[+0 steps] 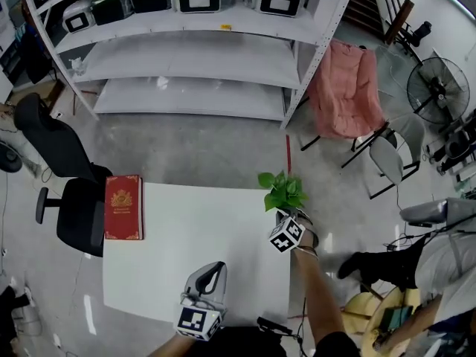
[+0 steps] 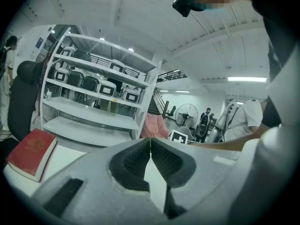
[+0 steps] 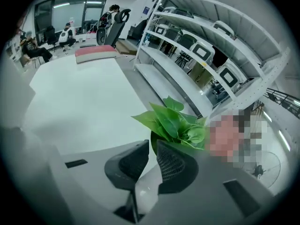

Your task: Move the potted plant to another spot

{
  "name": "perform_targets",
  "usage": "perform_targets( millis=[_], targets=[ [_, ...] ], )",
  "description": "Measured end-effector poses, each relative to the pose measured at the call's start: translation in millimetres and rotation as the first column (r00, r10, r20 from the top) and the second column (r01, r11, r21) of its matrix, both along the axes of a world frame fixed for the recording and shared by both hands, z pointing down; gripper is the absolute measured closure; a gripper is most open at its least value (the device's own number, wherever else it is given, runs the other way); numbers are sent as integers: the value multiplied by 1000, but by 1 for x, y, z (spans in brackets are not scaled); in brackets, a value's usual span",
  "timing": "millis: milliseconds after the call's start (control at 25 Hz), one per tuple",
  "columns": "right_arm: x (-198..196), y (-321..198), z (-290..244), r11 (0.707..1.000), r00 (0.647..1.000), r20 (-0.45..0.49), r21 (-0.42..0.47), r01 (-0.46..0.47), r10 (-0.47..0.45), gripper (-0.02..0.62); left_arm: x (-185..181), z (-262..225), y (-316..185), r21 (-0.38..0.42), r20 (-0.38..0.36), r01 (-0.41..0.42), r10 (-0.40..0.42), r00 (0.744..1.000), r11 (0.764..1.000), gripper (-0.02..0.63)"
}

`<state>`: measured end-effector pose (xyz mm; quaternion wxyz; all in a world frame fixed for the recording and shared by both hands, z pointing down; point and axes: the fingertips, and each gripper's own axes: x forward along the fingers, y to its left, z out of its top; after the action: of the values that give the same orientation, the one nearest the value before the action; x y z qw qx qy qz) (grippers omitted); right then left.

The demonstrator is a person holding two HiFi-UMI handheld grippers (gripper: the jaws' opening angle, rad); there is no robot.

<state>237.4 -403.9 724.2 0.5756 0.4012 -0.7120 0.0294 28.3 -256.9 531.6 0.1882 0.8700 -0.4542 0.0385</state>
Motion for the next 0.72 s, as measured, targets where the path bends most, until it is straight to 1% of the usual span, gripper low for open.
perform_targets(
  millis=[160,360,560,720],
  targets=[
    [1,-6,7,999,997,-72,-19,37,-38,580,-6,4,-6,-7,-6,16,-16,1000,1000,583],
    [4,-9,22,995,984,-158,-72,76,-87,580,-12,9,-13,-26,5,22,-22,1000,999,583],
    [6,-13,33,992,980,-174,-102,78,-95,580,-19,13,-18,-34,4,33,-33,999,999,583],
    [5,-15,40,991,979,-178,-105,78,-96,578,-28,16,-21,-30,-5,50,-50,999,998,583]
  ],
)
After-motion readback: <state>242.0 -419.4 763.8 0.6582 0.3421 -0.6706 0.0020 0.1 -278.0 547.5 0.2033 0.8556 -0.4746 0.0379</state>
